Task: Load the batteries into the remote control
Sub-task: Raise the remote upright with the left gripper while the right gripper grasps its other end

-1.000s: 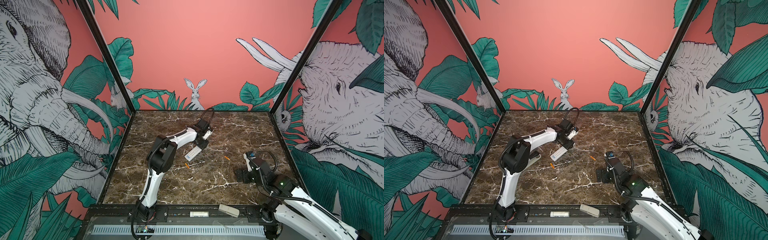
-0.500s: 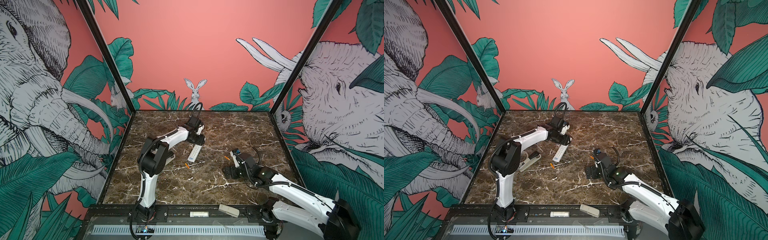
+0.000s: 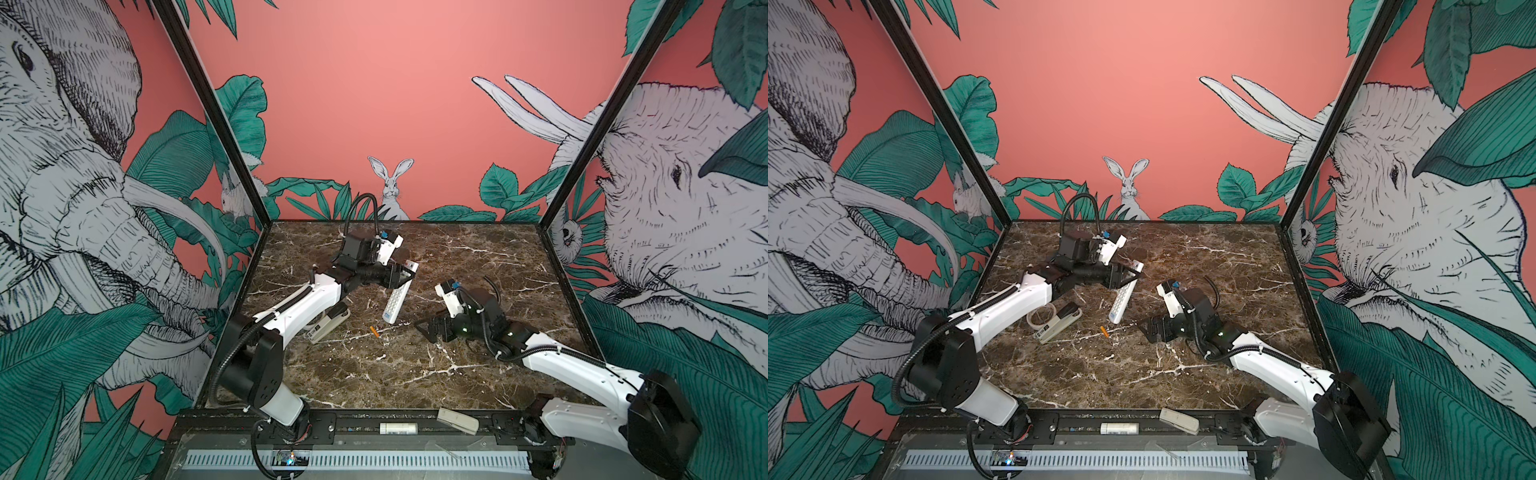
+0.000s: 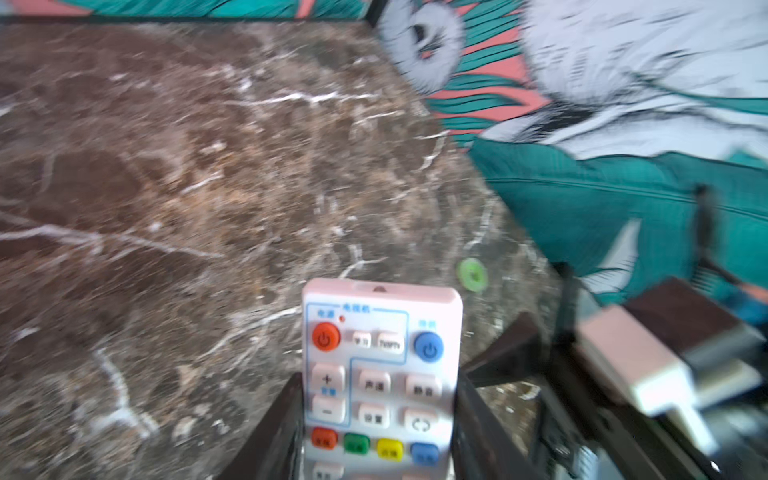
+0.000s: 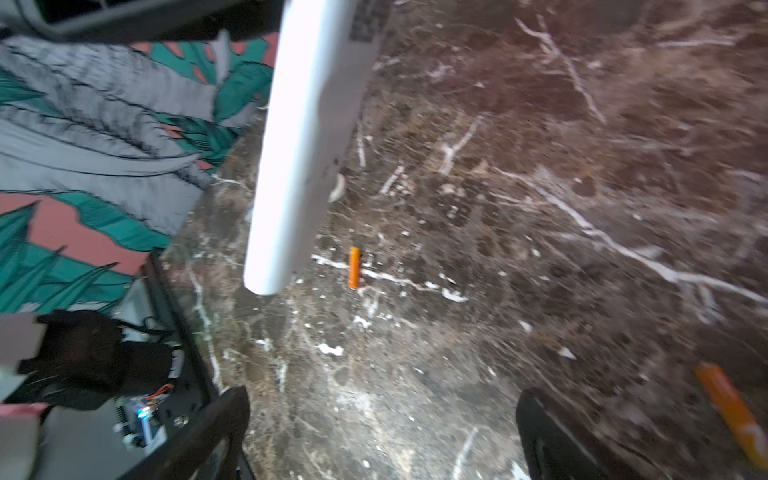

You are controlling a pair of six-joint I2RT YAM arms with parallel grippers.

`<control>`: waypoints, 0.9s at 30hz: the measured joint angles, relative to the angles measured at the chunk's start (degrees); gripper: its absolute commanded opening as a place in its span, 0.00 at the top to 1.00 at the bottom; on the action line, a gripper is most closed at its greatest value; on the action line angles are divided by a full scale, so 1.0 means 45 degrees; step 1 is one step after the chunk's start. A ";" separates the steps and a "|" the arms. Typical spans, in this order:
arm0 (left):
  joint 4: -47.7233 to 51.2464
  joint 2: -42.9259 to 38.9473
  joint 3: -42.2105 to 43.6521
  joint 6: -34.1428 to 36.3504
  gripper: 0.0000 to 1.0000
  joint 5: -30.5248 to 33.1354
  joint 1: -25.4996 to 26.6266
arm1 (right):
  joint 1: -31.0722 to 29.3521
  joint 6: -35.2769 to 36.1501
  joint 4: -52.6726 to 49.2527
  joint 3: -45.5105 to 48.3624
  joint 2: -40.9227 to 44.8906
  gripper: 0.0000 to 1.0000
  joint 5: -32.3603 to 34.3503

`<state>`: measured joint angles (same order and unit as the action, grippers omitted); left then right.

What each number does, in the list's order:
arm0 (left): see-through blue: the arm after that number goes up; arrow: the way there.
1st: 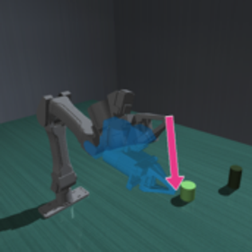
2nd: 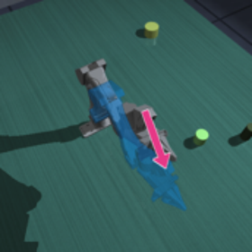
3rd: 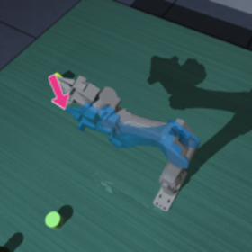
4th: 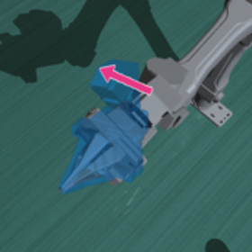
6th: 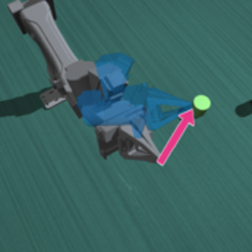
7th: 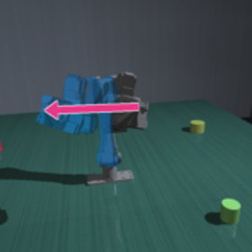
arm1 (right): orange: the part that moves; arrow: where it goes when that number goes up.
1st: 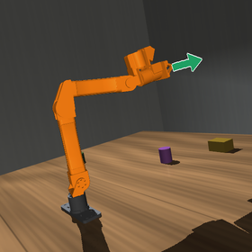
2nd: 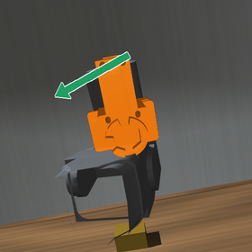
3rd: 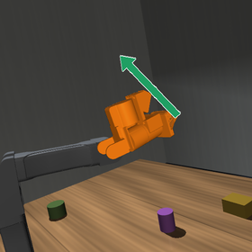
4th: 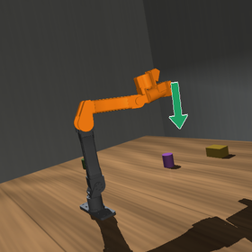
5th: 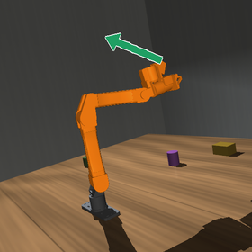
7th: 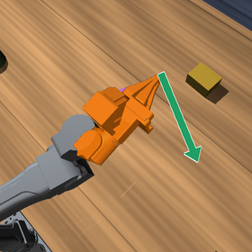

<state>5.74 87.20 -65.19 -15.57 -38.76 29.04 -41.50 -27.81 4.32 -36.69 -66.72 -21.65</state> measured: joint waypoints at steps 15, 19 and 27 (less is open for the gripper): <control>-0.3968 -0.3682 0.2220 -0.1909 0.61 -0.4741 -0.0704 | -0.0262 -0.0165 0.4498 -0.0685 -0.1423 0.02 -0.4075; -0.4760 -0.4061 0.2540 -0.2511 0.61 -0.5071 -0.0937 | -0.0675 -0.0345 0.5625 -0.1234 -0.2176 0.07 -0.4371; -0.6596 -0.4503 0.3478 -0.3929 0.61 -0.5202 -0.1525 | -0.1214 -0.1054 0.7941 -0.1506 -0.3225 0.46 -0.4585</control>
<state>-23.94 66.94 -49.54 -33.26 -62.17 22.17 -46.96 -32.56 40.05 -43.46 -81.23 -42.28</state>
